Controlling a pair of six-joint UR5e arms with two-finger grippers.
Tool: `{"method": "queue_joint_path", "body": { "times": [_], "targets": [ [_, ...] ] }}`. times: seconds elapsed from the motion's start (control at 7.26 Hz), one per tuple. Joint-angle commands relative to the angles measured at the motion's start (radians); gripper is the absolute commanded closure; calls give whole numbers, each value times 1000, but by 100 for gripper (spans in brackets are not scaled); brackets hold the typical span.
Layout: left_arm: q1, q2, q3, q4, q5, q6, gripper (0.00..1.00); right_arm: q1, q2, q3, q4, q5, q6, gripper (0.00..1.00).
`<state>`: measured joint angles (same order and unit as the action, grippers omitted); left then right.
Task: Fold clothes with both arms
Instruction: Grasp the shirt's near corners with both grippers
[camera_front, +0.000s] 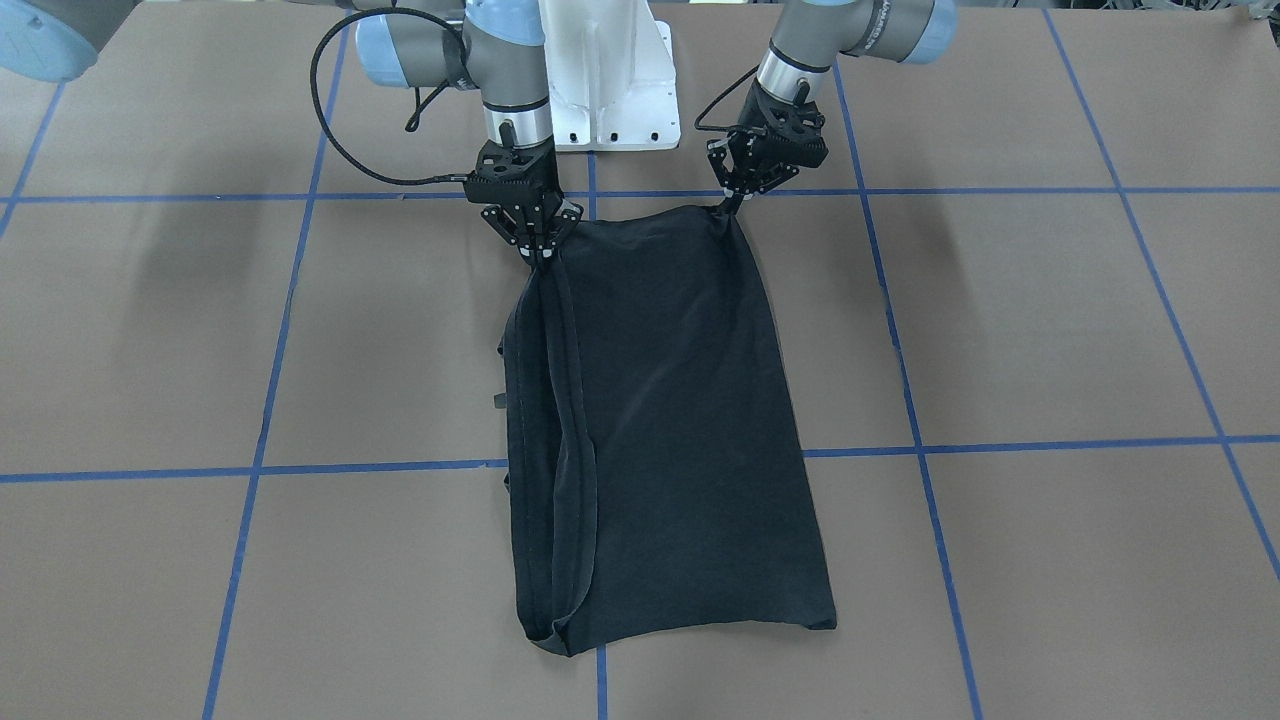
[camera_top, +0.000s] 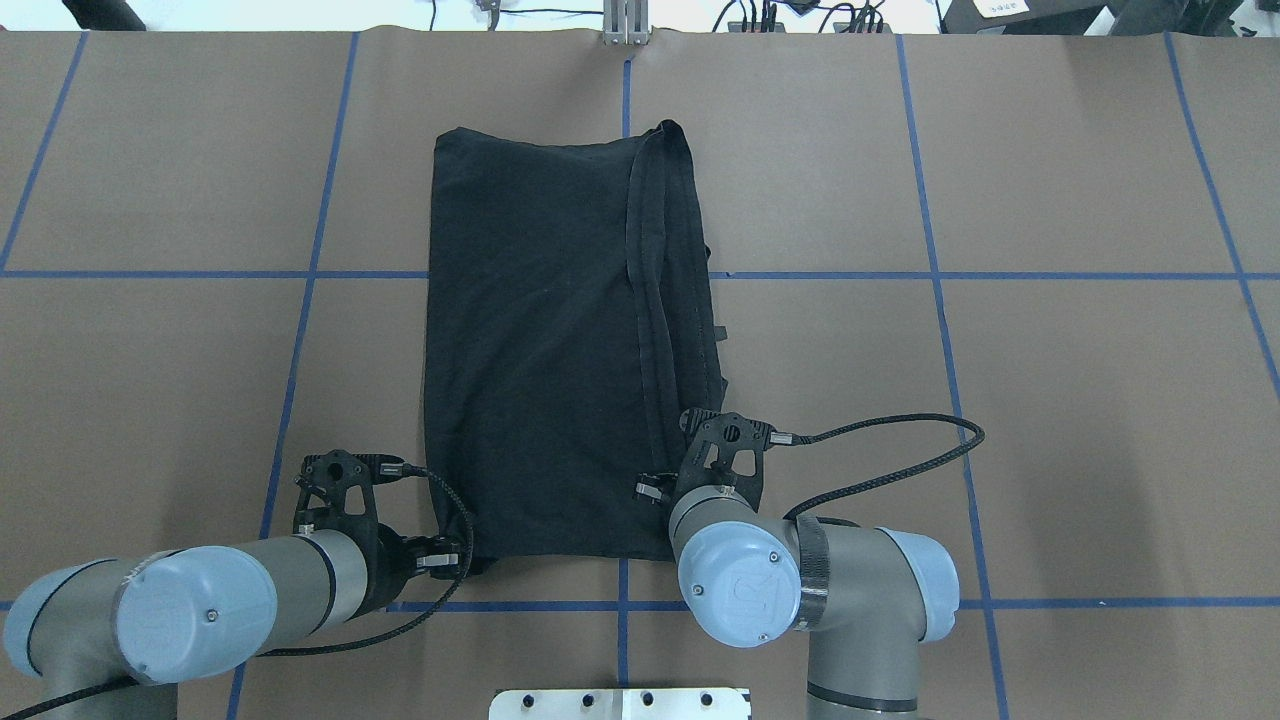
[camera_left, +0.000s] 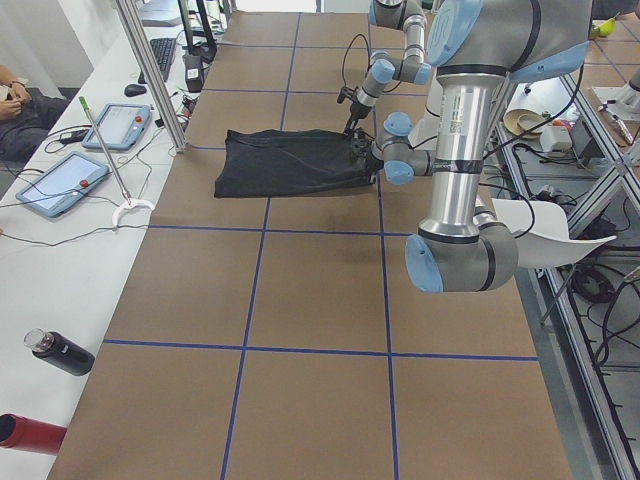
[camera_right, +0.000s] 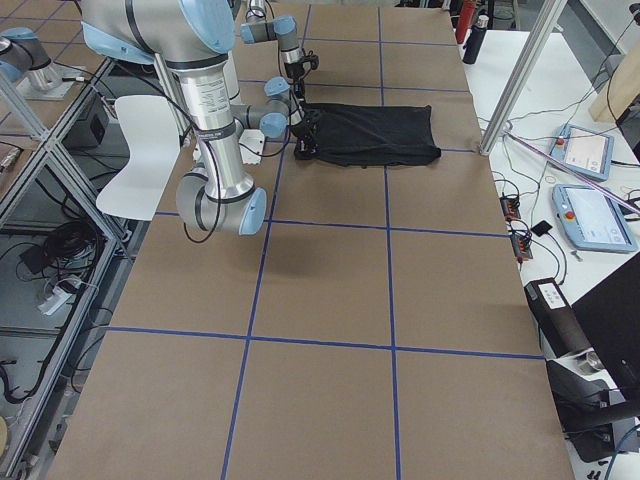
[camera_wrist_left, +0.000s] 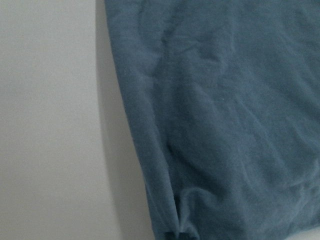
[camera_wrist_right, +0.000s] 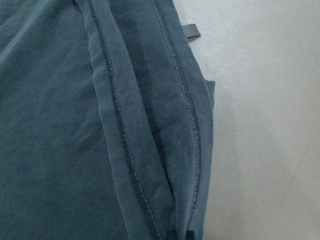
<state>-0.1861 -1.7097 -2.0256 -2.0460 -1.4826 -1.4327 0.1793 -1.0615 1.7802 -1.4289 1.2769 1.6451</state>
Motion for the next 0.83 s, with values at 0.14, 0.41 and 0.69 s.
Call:
{"method": "queue_joint_path", "body": {
  "times": [0.14,0.41,0.69],
  "targets": [
    [-3,8,-123,56,-33,6,100,3,-14,167,-158,18,-1,100],
    [-6,10,-299,188,-93,6,100,-59,-26,307,-249,16,7,100],
    [-21,-7,-472,358,-161,3,100,-92,-20,462,-385,18,19,100]
  ]
}}
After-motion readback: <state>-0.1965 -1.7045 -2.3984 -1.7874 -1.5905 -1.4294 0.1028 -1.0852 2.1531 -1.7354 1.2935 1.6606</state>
